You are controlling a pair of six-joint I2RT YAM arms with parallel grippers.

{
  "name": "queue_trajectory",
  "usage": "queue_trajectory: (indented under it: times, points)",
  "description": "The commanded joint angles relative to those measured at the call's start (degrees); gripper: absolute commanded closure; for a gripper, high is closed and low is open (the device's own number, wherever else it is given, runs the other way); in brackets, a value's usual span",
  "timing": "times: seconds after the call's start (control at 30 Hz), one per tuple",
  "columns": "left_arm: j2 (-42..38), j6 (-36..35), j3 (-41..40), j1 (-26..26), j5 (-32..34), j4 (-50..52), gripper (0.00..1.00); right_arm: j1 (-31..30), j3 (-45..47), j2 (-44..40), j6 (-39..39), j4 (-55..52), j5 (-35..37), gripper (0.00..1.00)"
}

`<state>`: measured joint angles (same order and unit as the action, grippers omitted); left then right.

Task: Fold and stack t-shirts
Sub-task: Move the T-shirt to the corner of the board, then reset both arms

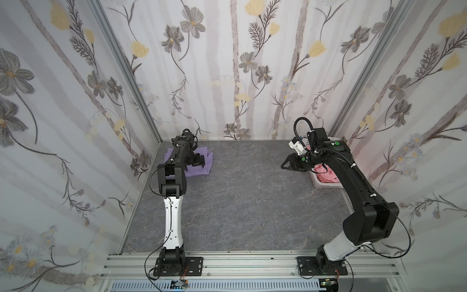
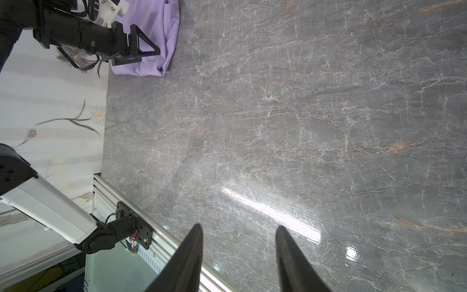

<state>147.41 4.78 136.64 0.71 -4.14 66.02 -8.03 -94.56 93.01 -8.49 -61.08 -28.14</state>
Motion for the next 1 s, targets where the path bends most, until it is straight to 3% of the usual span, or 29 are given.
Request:
queue_trajectory:
  times: [0.0, 0.07, 0.17, 0.43, 0.57, 0.63, 0.7, 0.83, 0.97]
  points:
    - [4.0, -5.0, 7.3, 1.6, 9.2, 3.7, 0.0, -0.1, -0.8, 0.0, -1.3, 0.8, -2.5, 0.53]
    - [6.3, -5.9, 12.8, 3.2, 10.4, 4.0, 0.0, -0.1, -1.2, -0.3, -1.3, 0.8, -2.8, 0.53]
    - [8.3, -3.6, 19.2, 6.3, 6.5, 2.5, 0.0, -0.1, -1.8, -0.4, -1.6, 0.5, -2.2, 0.52]
    - [8.3, 0.3, 19.9, 10.8, -1.7, -9.4, 0.0, -0.2, -0.9, -0.7, -2.6, -0.1, -2.1, 0.52]
    - [9.8, 0.5, 24.0, 11.2, -3.8, -7.1, 0.0, -0.5, 0.7, -3.7, -2.5, -0.1, -1.2, 0.52]
    - [7.8, 1.8, 23.3, 11.0, -8.1, -5.6, 0.0, -0.6, 1.3, -5.1, -1.2, 0.4, 1.8, 0.53]
    - [3.9, 3.3, 19.1, 10.7, -12.2, -6.5, 0.0, -0.6, 3.0, -7.3, 1.3, 2.9, 6.9, 0.52]
    - [-9.1, 3.5, 1.1, 10.5, -15.6, -15.1, 0.0, 1.1, 6.6, -13.2, 6.1, 12.2, 14.9, 0.47]
    - [-25.0, 1.2, -18.6, 10.6, -16.7, -22.8, 0.0, 5.2, 12.5, -18.4, 6.7, 21.9, 14.7, 0.41]
